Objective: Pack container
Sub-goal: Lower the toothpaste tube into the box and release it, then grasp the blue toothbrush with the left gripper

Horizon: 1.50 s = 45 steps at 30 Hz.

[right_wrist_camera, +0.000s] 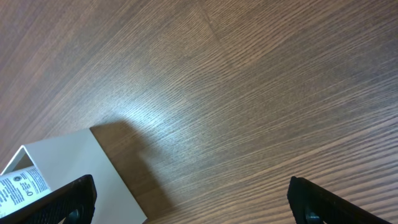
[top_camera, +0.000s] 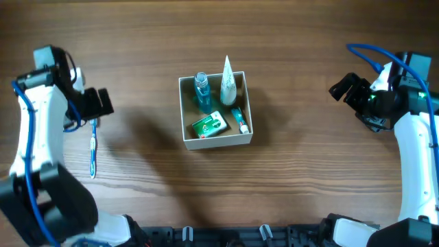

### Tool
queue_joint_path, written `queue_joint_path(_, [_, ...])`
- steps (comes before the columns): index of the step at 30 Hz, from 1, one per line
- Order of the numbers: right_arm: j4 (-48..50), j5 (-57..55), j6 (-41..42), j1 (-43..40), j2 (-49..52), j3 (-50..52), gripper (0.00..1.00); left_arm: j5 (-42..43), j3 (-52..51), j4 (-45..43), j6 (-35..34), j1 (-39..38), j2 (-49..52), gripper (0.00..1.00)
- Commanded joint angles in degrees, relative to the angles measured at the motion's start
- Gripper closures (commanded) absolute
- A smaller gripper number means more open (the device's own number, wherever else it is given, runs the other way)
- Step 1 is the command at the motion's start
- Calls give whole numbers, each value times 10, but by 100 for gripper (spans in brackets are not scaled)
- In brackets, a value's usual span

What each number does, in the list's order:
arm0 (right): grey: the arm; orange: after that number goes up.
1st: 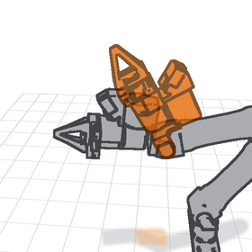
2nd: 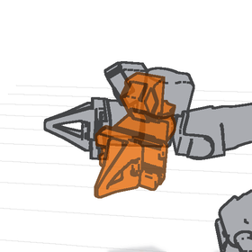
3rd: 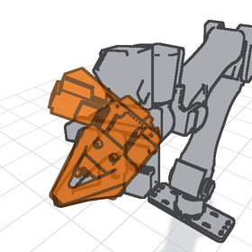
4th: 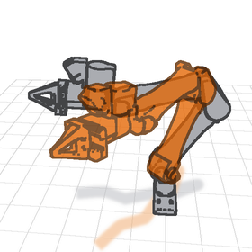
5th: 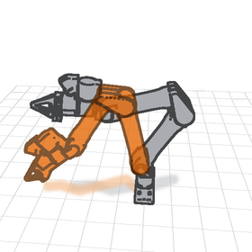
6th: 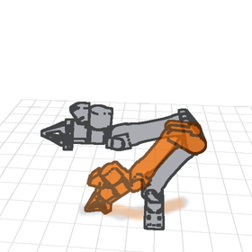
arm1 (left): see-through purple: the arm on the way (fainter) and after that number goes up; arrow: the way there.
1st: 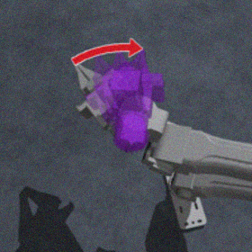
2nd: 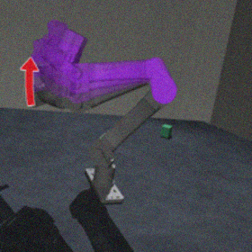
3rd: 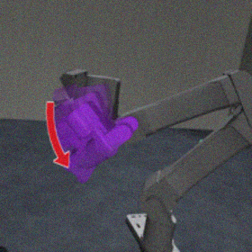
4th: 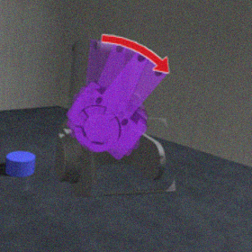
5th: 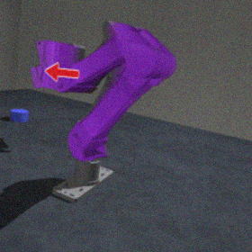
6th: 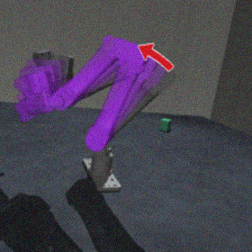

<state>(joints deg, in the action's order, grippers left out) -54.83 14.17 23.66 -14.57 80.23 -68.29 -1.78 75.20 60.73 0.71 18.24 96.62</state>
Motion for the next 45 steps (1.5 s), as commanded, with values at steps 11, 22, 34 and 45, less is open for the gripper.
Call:
queue_joint_path(11, [0, 7, -12, -1, -7, 1, 0, 24, -198, -184, -25, 35, 49, 0])
queue_joint_path(22, [-1, 7, -12, -1, -7, 1, 0, 24, -198, -200, -25, 35, 75, 6])
queue_joint_path(34, [-3, 7, -11, -1, -7, 1, 0, 68, -198, -196, -27, 35, 81, 68])
queue_joint_path(45, [-8, 8, -11, -1, -7, 1, 0, 71, -198, -196, -27, 35, 81, 89])
